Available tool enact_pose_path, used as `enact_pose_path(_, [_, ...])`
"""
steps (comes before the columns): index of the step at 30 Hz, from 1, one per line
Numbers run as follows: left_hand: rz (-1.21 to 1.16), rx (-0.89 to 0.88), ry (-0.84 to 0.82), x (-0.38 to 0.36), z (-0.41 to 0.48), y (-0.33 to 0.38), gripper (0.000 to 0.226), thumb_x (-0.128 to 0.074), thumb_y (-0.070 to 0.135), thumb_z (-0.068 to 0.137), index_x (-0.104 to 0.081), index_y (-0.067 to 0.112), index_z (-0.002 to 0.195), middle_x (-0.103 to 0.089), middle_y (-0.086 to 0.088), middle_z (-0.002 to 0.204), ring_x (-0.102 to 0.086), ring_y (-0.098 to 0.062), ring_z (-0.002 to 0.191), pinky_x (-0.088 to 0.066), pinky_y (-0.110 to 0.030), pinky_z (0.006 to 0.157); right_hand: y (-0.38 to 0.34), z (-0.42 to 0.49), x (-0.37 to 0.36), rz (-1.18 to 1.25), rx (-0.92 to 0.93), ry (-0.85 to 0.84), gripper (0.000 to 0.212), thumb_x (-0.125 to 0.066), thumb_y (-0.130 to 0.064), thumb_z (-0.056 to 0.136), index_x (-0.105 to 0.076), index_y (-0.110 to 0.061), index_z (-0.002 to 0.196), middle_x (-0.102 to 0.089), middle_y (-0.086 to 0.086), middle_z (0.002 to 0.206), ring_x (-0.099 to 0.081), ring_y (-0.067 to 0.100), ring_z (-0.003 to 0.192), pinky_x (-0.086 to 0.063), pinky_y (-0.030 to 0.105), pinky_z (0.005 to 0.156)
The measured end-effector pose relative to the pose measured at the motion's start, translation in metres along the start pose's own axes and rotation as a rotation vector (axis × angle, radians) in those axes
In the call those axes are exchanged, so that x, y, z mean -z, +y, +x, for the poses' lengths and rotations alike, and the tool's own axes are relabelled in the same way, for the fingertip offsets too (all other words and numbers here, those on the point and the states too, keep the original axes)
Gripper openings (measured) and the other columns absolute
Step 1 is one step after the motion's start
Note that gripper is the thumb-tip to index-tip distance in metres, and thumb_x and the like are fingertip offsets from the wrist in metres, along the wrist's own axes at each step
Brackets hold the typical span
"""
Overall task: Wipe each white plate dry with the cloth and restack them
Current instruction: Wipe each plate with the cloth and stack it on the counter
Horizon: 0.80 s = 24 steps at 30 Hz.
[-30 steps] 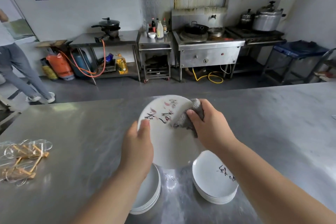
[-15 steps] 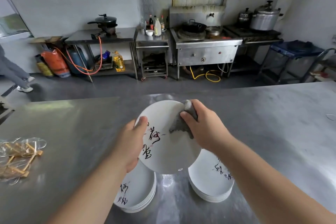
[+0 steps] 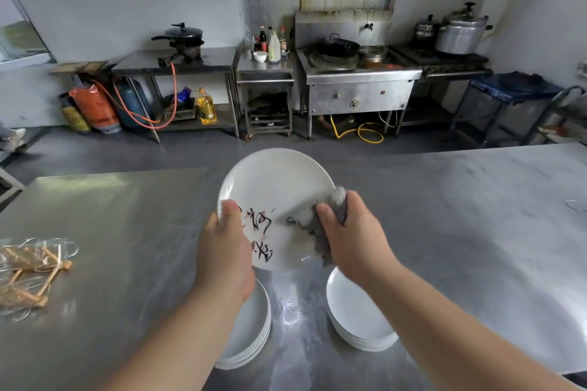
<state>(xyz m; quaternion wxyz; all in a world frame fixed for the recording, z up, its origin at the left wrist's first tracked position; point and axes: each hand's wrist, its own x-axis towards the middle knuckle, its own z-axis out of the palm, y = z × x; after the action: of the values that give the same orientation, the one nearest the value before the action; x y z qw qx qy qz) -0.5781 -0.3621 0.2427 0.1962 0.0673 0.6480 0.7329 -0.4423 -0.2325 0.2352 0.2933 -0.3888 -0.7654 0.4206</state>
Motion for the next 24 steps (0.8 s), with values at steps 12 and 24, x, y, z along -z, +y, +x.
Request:
enact_pose_path(12, [0.008, 0.186, -0.302, 0.015, -0.002, 0.005, 0.041, -0.05, 0.047, 0.108, -0.064, 0.024, 0.139, -0.073, -0.004, 0.132, -0.066, -0.029, 0.126, -0.049, -0.052, 0.112, -0.001, 0.016, 0.018, -0.013, 0.05, 0.002, 0.006, -0.062, -0.041, 0.1, -0.058, -0.042, 0.104, -0.067, -0.032, 0.092, -0.061, -0.011, 0.086, -0.042, 0.004, 0.063])
enact_pose_path(24, [0.052, -0.014, -0.008, 0.007, -0.01, -0.019, 0.023, -0.046, 0.033, 0.113, -0.066, 0.028, 0.105, -0.075, 0.002, 0.11, -0.07, -0.018, 0.104, -0.054, -0.041, 0.094, 0.004, 0.001, 0.0, -0.011, -0.107, -0.027, 0.02, -0.059, -0.045, 0.101, -0.058, -0.025, 0.102, -0.071, -0.003, 0.087, -0.069, 0.016, 0.064, -0.051, 0.021, 0.047])
